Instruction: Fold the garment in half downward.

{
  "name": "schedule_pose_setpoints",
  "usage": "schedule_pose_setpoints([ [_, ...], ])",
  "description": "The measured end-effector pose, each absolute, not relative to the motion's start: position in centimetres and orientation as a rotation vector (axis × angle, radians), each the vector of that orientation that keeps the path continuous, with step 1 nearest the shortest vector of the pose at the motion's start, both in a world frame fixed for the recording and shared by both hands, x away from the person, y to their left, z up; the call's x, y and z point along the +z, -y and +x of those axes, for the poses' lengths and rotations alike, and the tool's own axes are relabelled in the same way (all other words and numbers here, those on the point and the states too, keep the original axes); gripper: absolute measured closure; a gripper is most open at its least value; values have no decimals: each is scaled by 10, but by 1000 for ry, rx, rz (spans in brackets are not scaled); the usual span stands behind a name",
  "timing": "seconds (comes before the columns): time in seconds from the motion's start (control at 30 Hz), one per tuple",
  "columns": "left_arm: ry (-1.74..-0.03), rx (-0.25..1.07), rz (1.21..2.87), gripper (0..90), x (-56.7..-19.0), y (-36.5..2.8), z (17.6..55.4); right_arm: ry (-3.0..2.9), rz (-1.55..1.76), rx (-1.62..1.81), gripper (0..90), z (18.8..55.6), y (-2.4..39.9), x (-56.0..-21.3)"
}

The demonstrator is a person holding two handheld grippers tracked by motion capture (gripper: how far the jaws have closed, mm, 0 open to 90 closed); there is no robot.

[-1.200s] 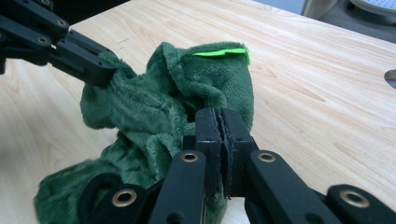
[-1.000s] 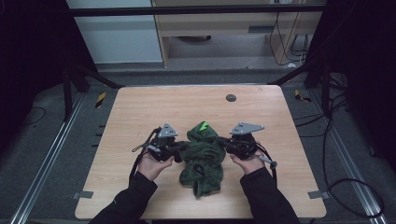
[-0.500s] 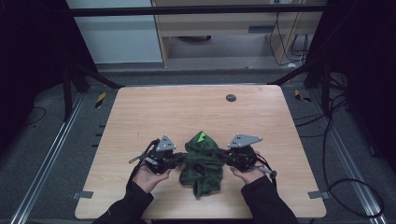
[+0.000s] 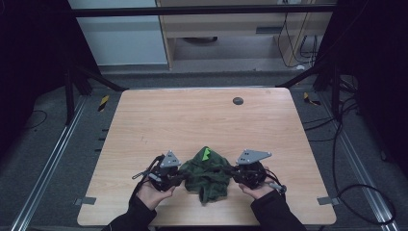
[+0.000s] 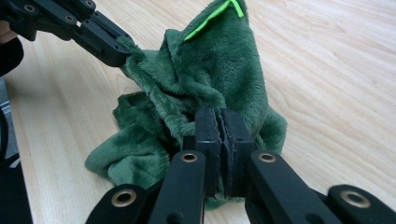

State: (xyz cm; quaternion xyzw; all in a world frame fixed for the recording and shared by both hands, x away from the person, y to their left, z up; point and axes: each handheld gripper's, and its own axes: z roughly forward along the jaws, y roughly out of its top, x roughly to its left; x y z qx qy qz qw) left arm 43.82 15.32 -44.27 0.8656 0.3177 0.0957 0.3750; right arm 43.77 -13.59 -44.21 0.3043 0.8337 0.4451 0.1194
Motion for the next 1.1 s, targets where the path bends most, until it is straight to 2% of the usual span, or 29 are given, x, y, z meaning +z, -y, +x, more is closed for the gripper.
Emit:
schedule_pose_setpoints([
  [0.47, -828, 191, 2259, 833, -462, -153, 427, -2509, 920, 1302, 869, 423, 135, -459],
  [1.1, -828, 198, 2264, 799, -469, -154, 421, -2558, 959, 1275, 851, 411, 136, -478],
])
